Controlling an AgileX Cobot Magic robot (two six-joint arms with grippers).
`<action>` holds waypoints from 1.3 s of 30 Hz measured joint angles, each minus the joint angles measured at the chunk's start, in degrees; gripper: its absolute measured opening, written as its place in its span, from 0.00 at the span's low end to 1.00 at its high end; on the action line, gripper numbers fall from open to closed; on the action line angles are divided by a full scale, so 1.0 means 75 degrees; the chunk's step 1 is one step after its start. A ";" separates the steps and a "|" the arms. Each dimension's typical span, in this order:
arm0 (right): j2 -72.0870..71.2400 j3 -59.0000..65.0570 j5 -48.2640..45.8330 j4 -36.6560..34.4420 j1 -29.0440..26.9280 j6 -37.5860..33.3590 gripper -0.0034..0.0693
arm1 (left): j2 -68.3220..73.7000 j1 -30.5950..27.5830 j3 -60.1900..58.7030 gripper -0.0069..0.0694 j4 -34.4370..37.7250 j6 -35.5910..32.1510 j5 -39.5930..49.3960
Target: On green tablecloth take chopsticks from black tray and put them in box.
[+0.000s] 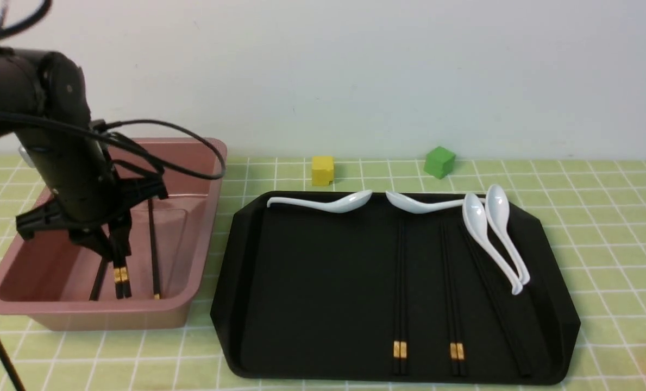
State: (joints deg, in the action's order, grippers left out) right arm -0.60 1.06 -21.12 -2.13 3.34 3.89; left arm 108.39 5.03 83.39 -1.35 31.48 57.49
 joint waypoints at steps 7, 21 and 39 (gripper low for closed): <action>0.0000 0.0000 0.0000 0.0000 0.0000 0.0000 0.38 | 0.0381 0.0000 -0.0008 0.34 0.0000 -0.0008 -0.0238; 0.0000 0.0000 0.0000 0.0000 0.0000 0.0000 0.38 | -0.2079 0.0000 0.0091 0.07 0.0025 -0.1469 0.1104; 0.0000 0.0000 0.0000 0.0000 0.0000 0.0000 0.38 | -0.8984 0.0000 -0.4453 0.07 0.1573 -0.3010 -0.0941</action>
State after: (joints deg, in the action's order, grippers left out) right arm -0.60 1.06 -21.12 -2.13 3.34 3.89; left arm 41.00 5.03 49.99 10.45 8.90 50.43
